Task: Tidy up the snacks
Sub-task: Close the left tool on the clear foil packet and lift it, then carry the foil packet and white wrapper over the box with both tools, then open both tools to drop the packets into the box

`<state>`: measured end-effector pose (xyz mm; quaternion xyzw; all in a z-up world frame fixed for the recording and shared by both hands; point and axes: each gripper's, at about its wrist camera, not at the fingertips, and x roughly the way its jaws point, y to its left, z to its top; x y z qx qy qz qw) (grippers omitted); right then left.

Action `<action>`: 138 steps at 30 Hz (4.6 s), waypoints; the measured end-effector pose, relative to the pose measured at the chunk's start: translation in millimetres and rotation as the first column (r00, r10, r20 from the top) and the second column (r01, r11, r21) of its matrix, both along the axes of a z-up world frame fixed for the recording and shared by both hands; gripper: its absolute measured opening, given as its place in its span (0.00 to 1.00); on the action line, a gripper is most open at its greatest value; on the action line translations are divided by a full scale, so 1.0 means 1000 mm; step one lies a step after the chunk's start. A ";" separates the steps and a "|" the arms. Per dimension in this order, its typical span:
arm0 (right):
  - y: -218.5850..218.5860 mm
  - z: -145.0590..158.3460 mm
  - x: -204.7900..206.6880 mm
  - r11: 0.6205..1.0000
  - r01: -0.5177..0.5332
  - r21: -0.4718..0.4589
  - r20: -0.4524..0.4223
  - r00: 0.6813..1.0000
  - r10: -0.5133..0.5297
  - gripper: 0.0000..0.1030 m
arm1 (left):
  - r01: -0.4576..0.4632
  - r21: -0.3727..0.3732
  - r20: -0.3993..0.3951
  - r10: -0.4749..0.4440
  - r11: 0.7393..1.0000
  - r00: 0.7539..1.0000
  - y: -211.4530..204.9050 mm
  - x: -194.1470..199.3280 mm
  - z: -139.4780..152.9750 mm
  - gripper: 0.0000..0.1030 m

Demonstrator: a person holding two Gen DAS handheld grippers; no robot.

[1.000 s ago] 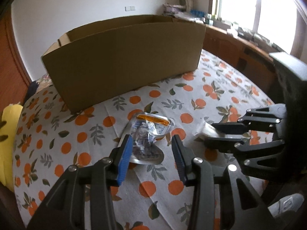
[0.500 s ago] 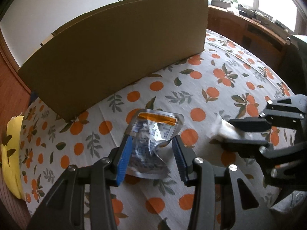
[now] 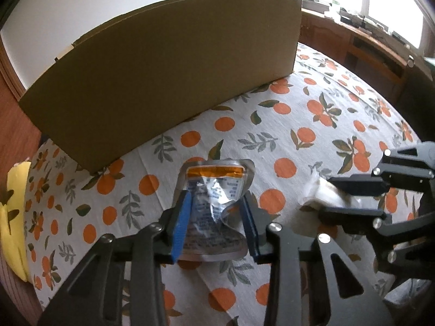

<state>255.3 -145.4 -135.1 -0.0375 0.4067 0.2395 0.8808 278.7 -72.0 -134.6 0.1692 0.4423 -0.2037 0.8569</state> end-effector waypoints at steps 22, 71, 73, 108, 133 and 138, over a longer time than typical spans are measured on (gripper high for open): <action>0.002 0.002 0.000 1.000 -0.001 0.005 0.003 1.000 0.001 0.19 | -0.045 -0.125 0.056 0.053 0.991 0.997 0.020 -0.027 0.043 0.21; -0.025 0.147 0.068 0.998 -0.026 0.058 0.261 0.965 0.010 0.19 | -0.044 -0.305 0.263 0.128 0.951 0.956 0.034 0.046 0.146 0.22; -0.024 0.153 0.080 0.998 -0.029 0.063 0.275 0.961 0.011 0.19 | -0.047 -0.308 0.271 0.135 0.950 0.953 0.034 0.056 0.148 0.22; -0.022 0.092 0.194 0.996 0.015 0.088 0.204 0.978 -0.033 0.19 | -0.113 -0.291 0.152 0.162 0.950 0.975 0.010 0.145 0.080 0.23; -0.022 0.136 0.150 0.995 0.018 0.094 0.274 0.961 -0.044 0.30 | -0.140 -0.275 0.245 0.210 0.951 0.947 0.032 0.083 0.128 0.33; -0.024 0.162 0.110 0.995 0.033 0.098 0.295 0.953 -0.061 0.31 | -0.139 -0.276 0.288 0.220 0.951 0.932 0.037 0.046 0.156 0.36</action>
